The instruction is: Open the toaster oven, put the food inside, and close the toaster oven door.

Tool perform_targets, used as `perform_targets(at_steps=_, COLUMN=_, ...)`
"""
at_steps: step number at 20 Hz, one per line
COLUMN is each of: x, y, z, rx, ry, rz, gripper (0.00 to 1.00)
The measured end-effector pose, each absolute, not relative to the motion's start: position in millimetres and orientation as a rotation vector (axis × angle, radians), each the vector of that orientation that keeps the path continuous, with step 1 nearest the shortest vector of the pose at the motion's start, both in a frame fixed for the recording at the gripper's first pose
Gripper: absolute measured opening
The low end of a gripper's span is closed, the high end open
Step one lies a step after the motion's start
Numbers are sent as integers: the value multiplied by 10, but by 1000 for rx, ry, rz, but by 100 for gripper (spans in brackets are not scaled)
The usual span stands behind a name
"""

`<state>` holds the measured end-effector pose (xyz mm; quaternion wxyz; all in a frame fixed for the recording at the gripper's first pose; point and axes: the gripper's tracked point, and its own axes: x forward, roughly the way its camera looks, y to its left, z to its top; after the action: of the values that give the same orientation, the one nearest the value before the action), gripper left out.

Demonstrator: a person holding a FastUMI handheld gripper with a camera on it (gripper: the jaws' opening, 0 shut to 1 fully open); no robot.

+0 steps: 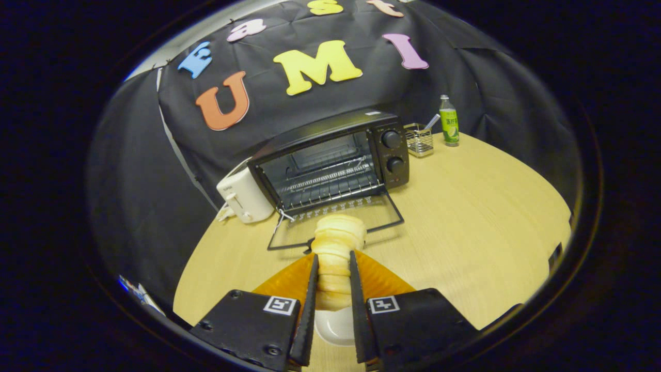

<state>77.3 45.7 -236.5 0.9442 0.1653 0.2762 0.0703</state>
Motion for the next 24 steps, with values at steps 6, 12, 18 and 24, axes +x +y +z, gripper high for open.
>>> perform_targets(at_steps=6, x=1563, y=499, z=-2268, rx=394, ry=570, rz=108, gripper=37)
perform_targets(at_steps=12, x=2321, y=440, z=-2284, rx=422, ry=521, rz=15, gripper=37)
perform_targets(at_steps=18, x=2835, y=511, z=-2508, rx=450, ry=492, rz=-55, gripper=38)
perform_targets(at_steps=24, x=3255, y=626, z=-2715, rx=486, ry=496, rz=-103, gripper=38)
